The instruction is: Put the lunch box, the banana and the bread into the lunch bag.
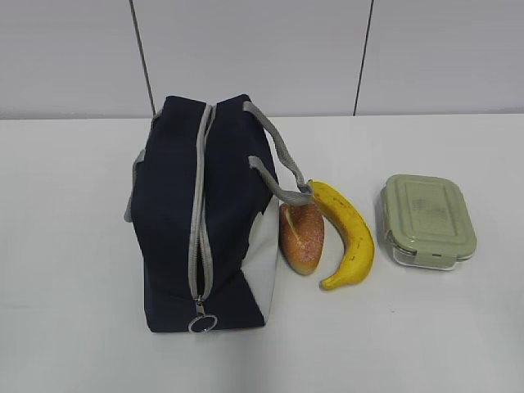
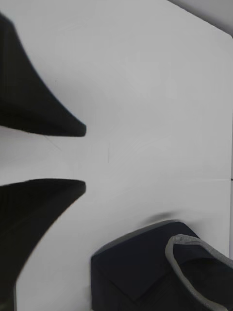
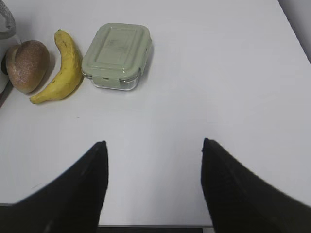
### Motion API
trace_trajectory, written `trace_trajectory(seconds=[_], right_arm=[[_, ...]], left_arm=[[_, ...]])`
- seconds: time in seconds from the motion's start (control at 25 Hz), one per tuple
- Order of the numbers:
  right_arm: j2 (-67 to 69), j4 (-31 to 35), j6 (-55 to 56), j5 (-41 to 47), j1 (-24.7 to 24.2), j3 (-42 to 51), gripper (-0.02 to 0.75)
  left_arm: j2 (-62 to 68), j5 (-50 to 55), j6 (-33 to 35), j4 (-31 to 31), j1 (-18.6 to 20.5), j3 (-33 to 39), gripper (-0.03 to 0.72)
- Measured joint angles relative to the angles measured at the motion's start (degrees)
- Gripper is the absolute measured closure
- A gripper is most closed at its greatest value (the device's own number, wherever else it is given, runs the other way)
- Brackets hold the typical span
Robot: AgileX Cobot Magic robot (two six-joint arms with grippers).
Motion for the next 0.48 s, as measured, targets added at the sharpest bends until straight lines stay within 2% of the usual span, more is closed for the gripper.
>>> trace_trajectory(seconds=[0.48], right_arm=[[0.0,0.0,0.0,0.0,0.0,0.0,0.287]], left_arm=[[0.0,0.0,0.0,0.0,0.0,0.0,0.453]])
